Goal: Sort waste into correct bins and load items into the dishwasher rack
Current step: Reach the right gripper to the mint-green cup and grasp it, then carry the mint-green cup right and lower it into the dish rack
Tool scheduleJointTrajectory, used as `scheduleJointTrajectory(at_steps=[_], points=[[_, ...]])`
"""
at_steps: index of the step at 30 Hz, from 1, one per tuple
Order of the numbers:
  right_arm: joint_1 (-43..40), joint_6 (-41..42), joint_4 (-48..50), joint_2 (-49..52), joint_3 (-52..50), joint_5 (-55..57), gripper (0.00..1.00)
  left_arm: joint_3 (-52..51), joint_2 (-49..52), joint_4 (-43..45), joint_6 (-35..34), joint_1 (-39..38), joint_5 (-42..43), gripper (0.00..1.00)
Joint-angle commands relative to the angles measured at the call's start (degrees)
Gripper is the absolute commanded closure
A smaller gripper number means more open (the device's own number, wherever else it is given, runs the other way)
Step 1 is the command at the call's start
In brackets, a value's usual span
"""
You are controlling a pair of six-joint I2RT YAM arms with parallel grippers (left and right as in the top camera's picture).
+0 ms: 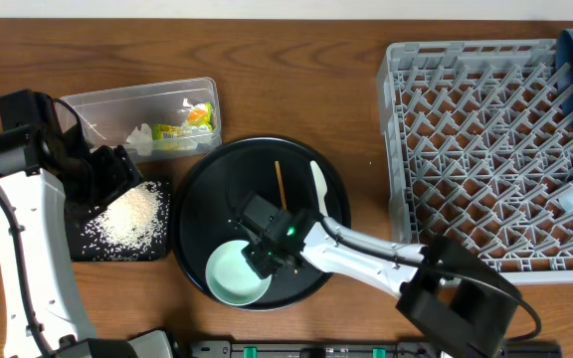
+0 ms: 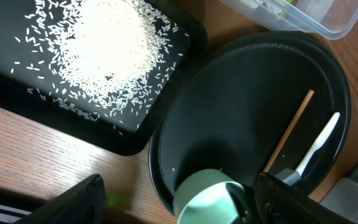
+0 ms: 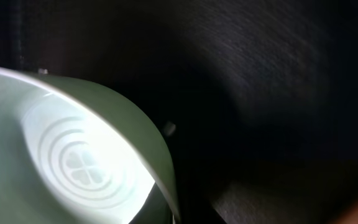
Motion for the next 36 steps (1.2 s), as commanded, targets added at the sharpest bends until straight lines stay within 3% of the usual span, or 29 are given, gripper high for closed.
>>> scheduleJointTrajectory(at_steps=[1,9,17,26,36], points=[[-4.39,-1.05,-3.37,-5.31,3.91,7.93,0.99,0.42,-0.04,-0.33,-0.72,0.2,-0.37,0.21],[-18.67,-10.73,-12.35,-14.62,15.02,25.29,0.99,0.42,-0.04,-0.28,-0.87,0.26,-6.16,0.22],[-37.27,-18.56,-10.64,-18.56,18.51,33.77,0.99,0.42,2.08,0.15,-4.35,5.4,-13.86,0.15],[-57.48,-32.54,-3.26,-17.73,18.58,39.12,0.99,0.42,8.24,1.11,-3.26,11.82,-14.25,0.13],[-64.81,-52.26,10.34,-11.43,18.58,51.76,0.99,0.42,8.41,1.6,-3.32,11.82,-13.77,0.13]])
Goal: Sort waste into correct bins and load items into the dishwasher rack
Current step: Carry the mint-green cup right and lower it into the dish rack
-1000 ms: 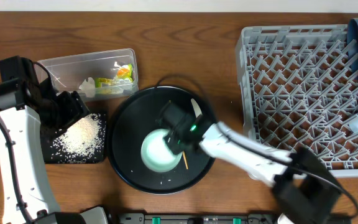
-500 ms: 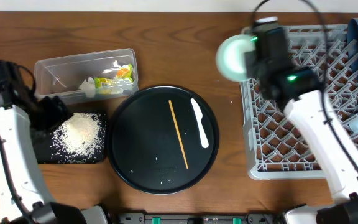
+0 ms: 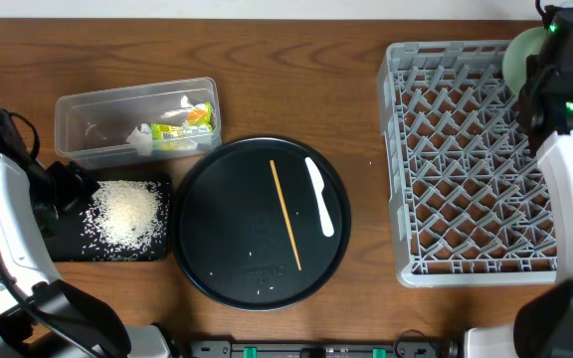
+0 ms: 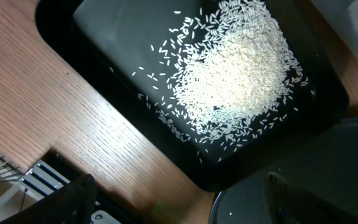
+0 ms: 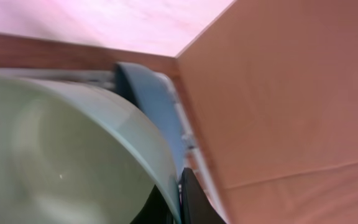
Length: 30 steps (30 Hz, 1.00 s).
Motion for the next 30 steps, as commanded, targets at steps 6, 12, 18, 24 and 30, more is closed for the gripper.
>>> scheduleJointTrajectory(at_steps=[6,12,18,24,30], points=[[0.0,-11.41,12.5,10.4,0.83,16.09,0.99,0.42,-0.13,-0.63,-0.13,0.13,-0.07,0.13],[0.63,-11.93,14.64,15.39,0.83,18.49,0.99,0.42,-0.13,-1.29,-0.13,0.13,-0.07,0.13],[1.27,-11.93,15.41,17.59,0.83,18.45,0.99,0.42,-0.13,-1.64,-0.13,0.13,-0.09,0.13],[1.36,-11.96,15.41,18.25,0.83,17.77,0.99,0.42,-0.13,-2.14,-0.13,0.13,-0.09,0.13],[1.31,-11.93,15.39,18.69,0.81,16.9,0.99,0.42,-0.13,-2.19,-0.13,0.13,-0.09,0.13]])
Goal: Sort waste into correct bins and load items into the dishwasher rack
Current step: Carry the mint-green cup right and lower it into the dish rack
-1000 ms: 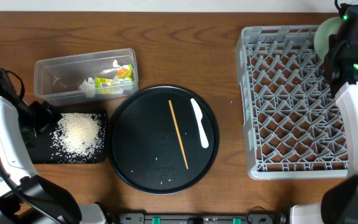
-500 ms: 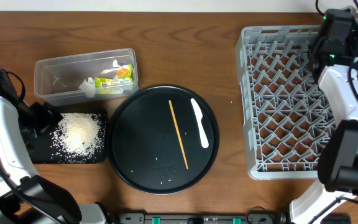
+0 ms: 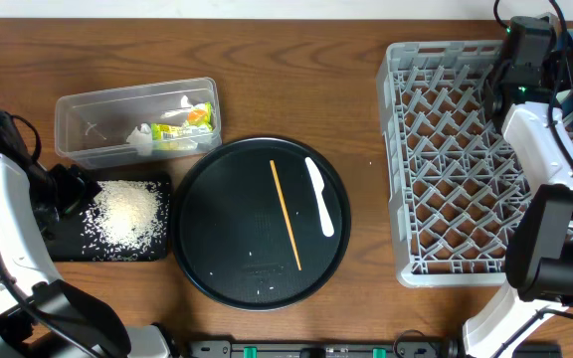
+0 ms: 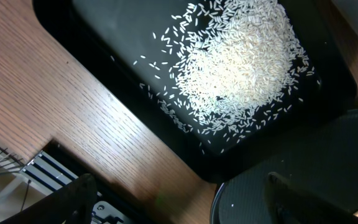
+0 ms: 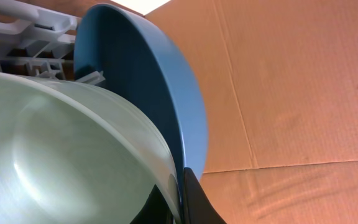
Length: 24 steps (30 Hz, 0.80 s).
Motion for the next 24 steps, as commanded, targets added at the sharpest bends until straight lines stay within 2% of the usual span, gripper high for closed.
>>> scheduleJointTrajectory(at_steps=[1,24], points=[[0.2,-0.24,0.2,1.42,0.74,0.37,0.99,0.42,-0.15,-0.46,-0.13,0.13,-0.26,0.13],[0.24,0.24,-0.52,3.28,0.68,-0.61,0.99,0.42,-0.15,-0.81,-0.13,0.13,-0.26,0.13]])
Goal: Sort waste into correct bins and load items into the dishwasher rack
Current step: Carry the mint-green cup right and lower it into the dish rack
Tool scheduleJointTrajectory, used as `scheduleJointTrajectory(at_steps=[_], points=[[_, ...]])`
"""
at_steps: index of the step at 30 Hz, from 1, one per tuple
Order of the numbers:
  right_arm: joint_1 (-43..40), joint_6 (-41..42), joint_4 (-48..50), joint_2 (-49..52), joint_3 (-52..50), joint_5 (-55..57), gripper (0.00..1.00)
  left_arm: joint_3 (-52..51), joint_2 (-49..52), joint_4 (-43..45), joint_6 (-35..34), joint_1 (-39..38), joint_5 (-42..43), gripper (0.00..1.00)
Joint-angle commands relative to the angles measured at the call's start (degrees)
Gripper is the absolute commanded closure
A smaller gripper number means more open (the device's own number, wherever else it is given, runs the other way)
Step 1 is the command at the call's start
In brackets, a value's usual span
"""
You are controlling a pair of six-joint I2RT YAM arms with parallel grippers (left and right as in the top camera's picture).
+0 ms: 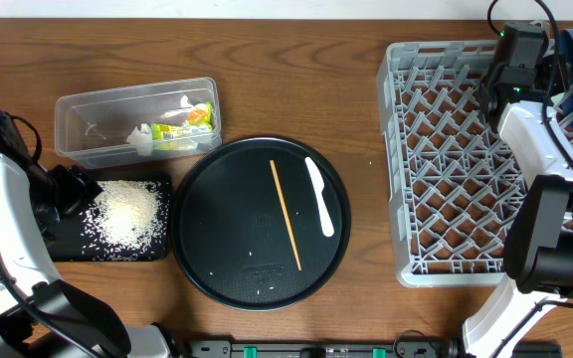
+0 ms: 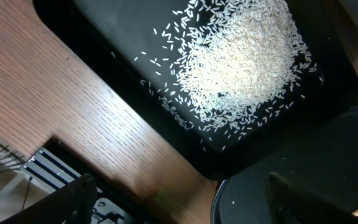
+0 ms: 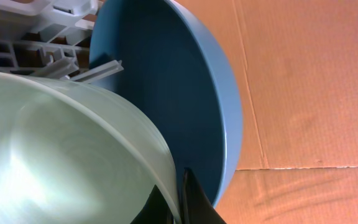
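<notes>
My right gripper [image 3: 180,186] is shut on the rim of a pale green bowl [image 3: 61,149], which it holds on edge at the far right corner of the grey dishwasher rack [image 1: 446,159]. The bowl sits just in front of a blue bowl [image 3: 166,81] standing in the rack. In the overhead view the right gripper [image 1: 518,52] covers the green bowl. A wooden chopstick [image 1: 285,215] and a white plastic utensil [image 1: 320,196] lie on the round black tray [image 1: 227,249]. My left gripper [image 2: 179,208] hangs open over the edge of the rice tray [image 2: 104,37].
A clear plastic container [image 1: 97,124] with wrappers stands at the back left. The black rectangular tray [image 1: 68,244] of loose rice lies in front of it. Brown cardboard [image 3: 303,93] rises behind the rack. A black strip runs along the table's front edge [image 1: 366,350].
The right gripper with the green bowl has moved a little closer to the blue bowl, which now fills more of the right wrist view. The left arm has barely moved.
First my right gripper gripped the green bowl on the round tray while the left gripper hovered near that tray. Then the bowl was held above the rack's far right corner and the left arm was back over the rice tray. Since then the bowl has stood against the blue bowl.
</notes>
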Motion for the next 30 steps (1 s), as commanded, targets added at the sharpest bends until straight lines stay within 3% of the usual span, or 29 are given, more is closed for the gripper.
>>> scheduleJointTrajectory(at_steps=[1,11,18,25,30], points=[[0.26,0.26,-0.04,0.66,0.68,-0.48,0.99,0.42,-0.13,-0.2,-0.13,0.13,-0.26,0.13],[0.57,1.42,0.07,0.66,0.68,0.52,0.99,0.42,-0.13,-0.22,-0.13,0.13,-0.26,0.13],[2.01,-5.01,4.57,0.66,0.68,2.56,0.99,0.42,-0.13,-0.68,-0.13,0.13,-0.24,0.13],[4.11,0.83,2.43,0.7,0.68,1.66,0.99,0.42,-0.13,-0.66,-0.11,0.13,-0.26,0.13],[3.39,-1.9,9.79,0.7,0.68,7.61,0.99,0.42,-0.13,-1.16,-0.11,0.13,-0.26,0.13]])
